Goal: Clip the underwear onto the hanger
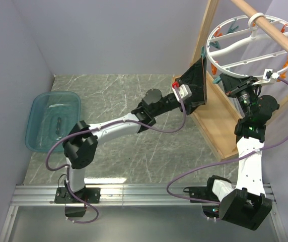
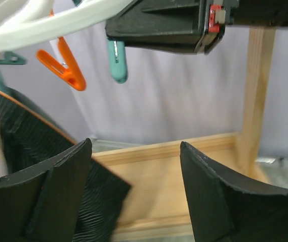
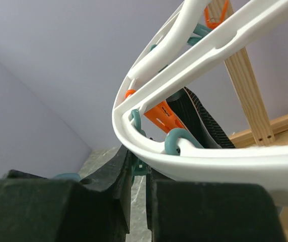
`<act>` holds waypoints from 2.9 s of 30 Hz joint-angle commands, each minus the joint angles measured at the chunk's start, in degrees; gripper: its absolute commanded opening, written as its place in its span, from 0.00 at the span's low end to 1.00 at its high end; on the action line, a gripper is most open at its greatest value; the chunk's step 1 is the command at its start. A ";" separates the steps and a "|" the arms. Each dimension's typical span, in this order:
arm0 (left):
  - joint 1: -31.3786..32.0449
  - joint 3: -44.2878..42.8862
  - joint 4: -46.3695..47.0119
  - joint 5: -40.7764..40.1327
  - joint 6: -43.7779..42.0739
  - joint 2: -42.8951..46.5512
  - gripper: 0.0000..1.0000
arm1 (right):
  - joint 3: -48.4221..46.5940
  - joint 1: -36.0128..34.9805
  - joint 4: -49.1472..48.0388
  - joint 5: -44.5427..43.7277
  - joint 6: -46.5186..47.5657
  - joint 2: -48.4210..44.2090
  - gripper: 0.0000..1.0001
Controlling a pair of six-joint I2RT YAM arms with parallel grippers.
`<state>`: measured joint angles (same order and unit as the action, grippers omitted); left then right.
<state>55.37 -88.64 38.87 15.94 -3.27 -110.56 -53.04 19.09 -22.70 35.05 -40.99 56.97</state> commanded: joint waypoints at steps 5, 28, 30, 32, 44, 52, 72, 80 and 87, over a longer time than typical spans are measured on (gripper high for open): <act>-1.06 6.46 -5.37 14.80 -32.20 -0.17 0.74 | -3.92 -0.99 3.09 0.72 3.02 -1.51 0.00; 4.39 3.92 39.60 -11.89 -41.56 -26.10 0.83 | -9.72 -4.76 3.45 -0.77 -3.48 -2.39 0.00; 4.74 3.30 43.11 -15.22 -41.73 -27.16 0.84 | -10.07 -5.29 3.36 -1.12 -4.09 -2.39 0.00; 5.36 2.34 45.40 -16.12 -42.08 -29.18 0.87 | -10.42 -5.91 3.19 -1.73 -4.45 -2.30 0.00; 6.06 -16.53 45.59 -27.45 -43.57 -40.16 0.82 | -11.13 -7.40 3.89 -2.53 -5.32 -2.65 0.00; 5.80 -26.75 44.62 -30.88 -46.92 -46.58 0.82 | -10.60 -7.58 4.33 -2.27 -5.59 -3.01 0.00; 1.93 -34.49 45.95 -31.24 -52.28 -49.74 0.83 | -10.07 -8.19 4.68 -1.82 -6.64 -3.36 0.00; 1.23 -37.92 44.36 -31.32 -52.02 -50.89 0.58 | -9.89 -8.11 4.59 -1.91 -7.00 -3.45 0.00; 1.05 -30.28 47.78 -30.27 -50.35 -45.36 0.14 | -9.63 -8.28 4.15 -2.09 -6.56 -2.92 0.00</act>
<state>56.55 -120.70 75.11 -14.87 -54.61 -160.40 -61.52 12.12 -16.69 30.17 -47.05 54.54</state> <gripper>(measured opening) 0.162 0.189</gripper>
